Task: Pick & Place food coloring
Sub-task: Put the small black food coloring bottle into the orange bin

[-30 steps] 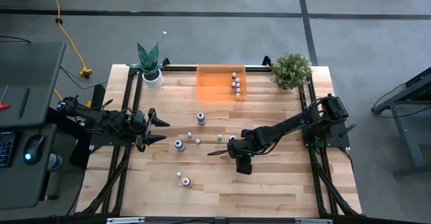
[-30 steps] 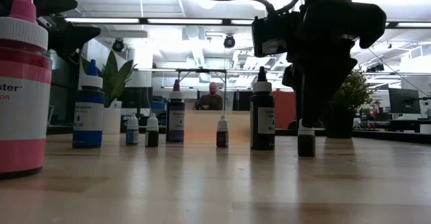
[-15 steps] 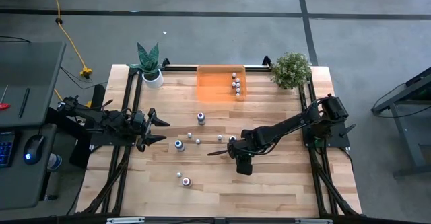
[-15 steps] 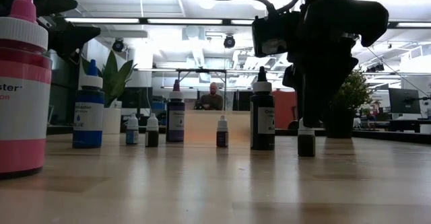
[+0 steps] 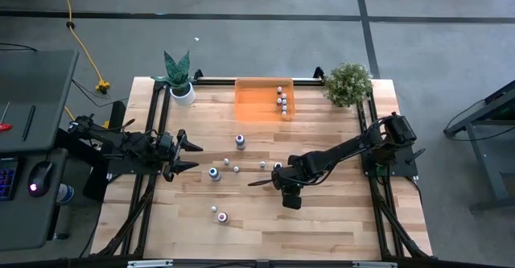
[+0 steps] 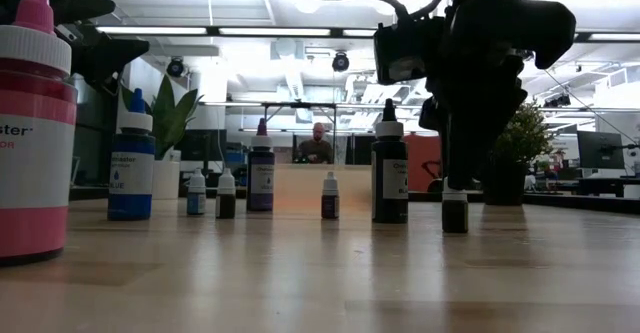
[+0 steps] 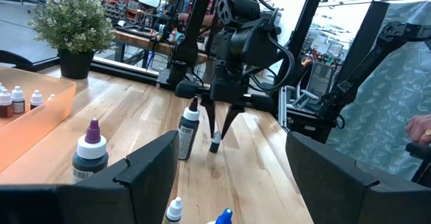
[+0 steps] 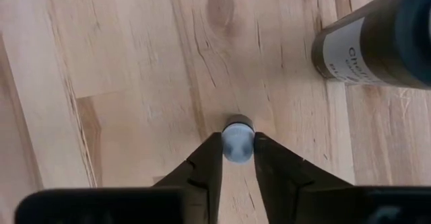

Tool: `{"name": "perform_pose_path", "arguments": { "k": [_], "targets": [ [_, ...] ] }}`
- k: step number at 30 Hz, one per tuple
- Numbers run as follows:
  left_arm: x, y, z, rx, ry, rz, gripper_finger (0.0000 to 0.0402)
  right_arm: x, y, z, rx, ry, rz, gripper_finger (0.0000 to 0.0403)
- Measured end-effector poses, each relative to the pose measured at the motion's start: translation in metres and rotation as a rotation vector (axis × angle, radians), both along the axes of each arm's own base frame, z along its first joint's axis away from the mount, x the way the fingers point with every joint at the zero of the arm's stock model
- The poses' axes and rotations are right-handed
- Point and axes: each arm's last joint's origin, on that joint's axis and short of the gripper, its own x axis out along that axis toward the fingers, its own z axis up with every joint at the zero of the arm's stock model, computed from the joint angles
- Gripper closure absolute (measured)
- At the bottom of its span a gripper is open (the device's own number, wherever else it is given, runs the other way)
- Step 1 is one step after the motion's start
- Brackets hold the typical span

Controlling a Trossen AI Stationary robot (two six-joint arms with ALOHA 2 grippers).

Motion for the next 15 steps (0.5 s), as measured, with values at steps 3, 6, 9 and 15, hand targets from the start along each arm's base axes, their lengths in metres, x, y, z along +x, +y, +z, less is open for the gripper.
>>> {"name": "perform_pose_path", "arguments": {
  "k": [3,6,9,15],
  "targets": [
    [0.0000,0.0000,0.0000,0.000,0.000,0.000,0.0130,0.0001,0.0001,0.0001,0.002,-0.001,0.000,0.0341],
    [0.0000,0.0000,0.0000,0.000,0.000,0.000,0.0130,0.0002,0.0001,0.0001,0.003,-0.001,-0.002,0.0353],
    [0.0000,0.0000,0.0000,0.000,0.000,0.000,0.0130,0.0002,0.0001,0.0004,0.003,-0.001,-0.002,0.0357],
    [0.0000,0.0000,0.0000,0.000,0.000,0.000,0.0130,0.0015,0.0007,0.0027,0.033,0.003,-0.014,0.0354]
  ]
}}
